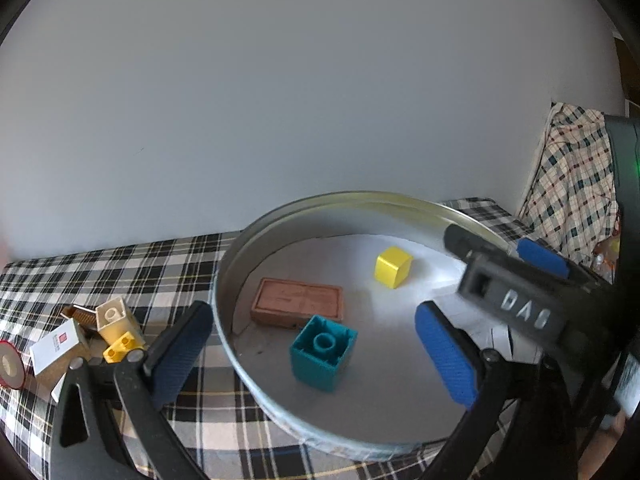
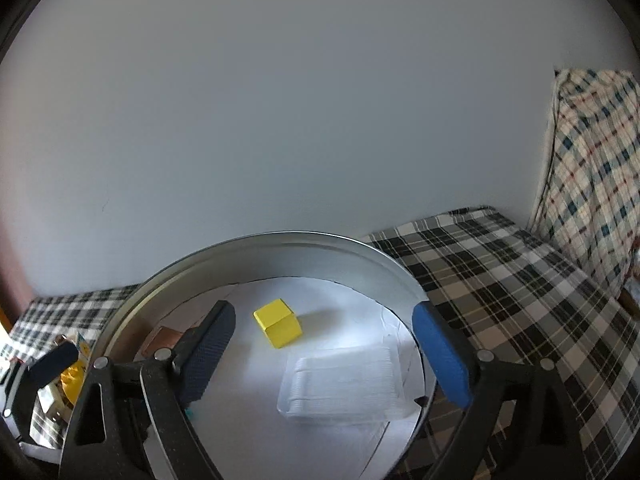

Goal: Organize rigid objects
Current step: 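Open left tool to drop the teal block in the tin while right tool drops the yellow block, then withdraw both tools from the tin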

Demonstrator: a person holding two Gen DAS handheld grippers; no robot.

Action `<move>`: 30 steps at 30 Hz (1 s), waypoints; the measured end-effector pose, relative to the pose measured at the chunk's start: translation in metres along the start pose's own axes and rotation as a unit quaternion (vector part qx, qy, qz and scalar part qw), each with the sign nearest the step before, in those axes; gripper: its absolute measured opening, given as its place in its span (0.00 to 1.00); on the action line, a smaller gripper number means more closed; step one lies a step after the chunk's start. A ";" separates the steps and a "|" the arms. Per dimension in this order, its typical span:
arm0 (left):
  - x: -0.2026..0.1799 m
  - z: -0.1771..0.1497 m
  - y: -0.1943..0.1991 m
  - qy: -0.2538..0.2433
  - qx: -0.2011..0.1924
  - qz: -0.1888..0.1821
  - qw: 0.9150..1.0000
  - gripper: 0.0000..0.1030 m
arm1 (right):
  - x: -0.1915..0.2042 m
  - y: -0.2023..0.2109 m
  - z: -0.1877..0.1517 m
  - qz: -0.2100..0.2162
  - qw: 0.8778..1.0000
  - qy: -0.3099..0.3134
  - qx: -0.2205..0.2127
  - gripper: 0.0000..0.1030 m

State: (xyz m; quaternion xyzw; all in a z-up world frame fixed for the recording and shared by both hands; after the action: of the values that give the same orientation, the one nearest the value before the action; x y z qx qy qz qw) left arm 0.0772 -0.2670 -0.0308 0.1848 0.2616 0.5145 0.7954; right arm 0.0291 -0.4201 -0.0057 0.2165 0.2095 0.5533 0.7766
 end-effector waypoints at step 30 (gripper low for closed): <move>0.092 -0.003 0.055 -0.004 -0.056 0.072 0.996 0.99 | 0.020 0.090 0.002 -0.097 0.986 0.020 -0.137 0.89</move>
State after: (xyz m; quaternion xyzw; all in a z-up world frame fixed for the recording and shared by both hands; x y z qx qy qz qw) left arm 0.0660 -0.1606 -0.0231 0.1601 0.2153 0.5839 0.7662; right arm -0.0331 -0.3746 0.0456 0.0760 0.1673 0.5032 0.8444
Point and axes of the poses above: each gripper's, at about its wrist camera, not at the fingertips, and y roughly against the way its jaws point, x to its left, z to its top, the point moved 9 cm from there along -y, roughly the way its jaws point, and after that the axes turned 12 degrees about y, right-handed, at the moved point
